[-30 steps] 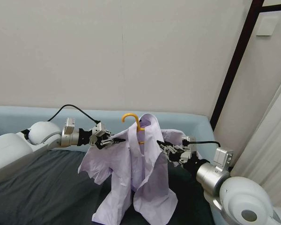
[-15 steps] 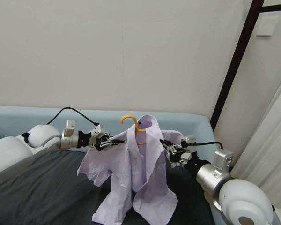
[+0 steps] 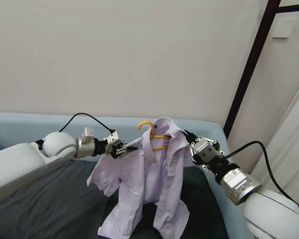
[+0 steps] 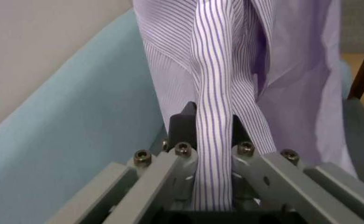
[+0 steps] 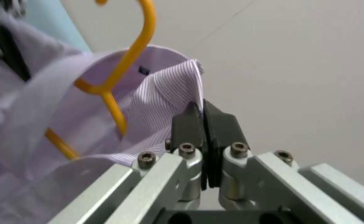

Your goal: Pick up the clothes from the sofa and hang them on the clothes hanger.

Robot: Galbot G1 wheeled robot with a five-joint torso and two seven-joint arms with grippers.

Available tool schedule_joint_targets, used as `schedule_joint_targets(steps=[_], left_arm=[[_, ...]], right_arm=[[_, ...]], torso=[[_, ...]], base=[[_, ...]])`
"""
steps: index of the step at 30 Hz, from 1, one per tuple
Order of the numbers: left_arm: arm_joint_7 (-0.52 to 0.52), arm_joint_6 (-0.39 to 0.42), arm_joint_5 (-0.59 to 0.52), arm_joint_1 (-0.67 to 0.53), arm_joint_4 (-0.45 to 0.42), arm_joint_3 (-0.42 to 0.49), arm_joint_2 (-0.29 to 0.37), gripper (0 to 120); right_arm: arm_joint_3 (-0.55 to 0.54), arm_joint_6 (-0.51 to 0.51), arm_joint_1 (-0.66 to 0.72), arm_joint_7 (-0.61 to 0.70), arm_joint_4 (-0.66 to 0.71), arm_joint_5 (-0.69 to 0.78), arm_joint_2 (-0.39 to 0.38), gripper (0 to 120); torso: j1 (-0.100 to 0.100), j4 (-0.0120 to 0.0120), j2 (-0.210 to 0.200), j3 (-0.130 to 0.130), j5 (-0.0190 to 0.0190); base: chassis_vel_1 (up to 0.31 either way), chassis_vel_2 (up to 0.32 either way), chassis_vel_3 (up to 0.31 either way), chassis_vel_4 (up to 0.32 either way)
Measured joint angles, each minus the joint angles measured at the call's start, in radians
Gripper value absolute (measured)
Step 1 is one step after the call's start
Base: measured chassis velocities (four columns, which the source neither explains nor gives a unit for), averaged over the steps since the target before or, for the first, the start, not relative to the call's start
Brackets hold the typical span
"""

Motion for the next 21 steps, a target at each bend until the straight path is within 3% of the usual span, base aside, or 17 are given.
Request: schedule_joint_targets(steps=[2, 5, 11, 21], left_arm=[[-0.009, 0.008, -0.01, -0.003, -0.011, 0.003, -0.001, 1], [-0.03, 0.028, -0.039, -0.004, -0.049, 0.006, 0.008, 1], [-0.048, 0.039, -0.044, 0.016, -0.056, -0.014, 0.032, 1], [-0.122, 0.071, -0.108, 0.028, -0.088, -0.02, 0.015, 1]], right_arm=[[-0.006, 0.004, -0.001, -0.018, -0.018, -0.069, 0.002, 0], [0.007, 0.04, -0.033, -0.077, -0.077, -0.289, 0.007, 0], [0.068, 0.103, -0.078, -0.136, -0.126, -0.509, -0.007, 0], [0.045, 0.133, -0.091, -0.179, -0.118, -0.675, 0.001, 0]], torso=[[0.0, -0.0001, 0.0, 0.0, 0.0002], [0.0, 0.0003, 0.0, 0.0, 0.0002], [0.0, 0.0002, 0.0, 0.0, 0.0002], [0.0, 0.0001, 0.0, 0.0, 0.0]], base=[[0.0, 0.0, 0.0, 0.0], [0.0, 0.0, 0.0, 0.0], [0.0, 0.0, 0.0, 0.0], [0.0, 0.0, 0.0, 0.0]])
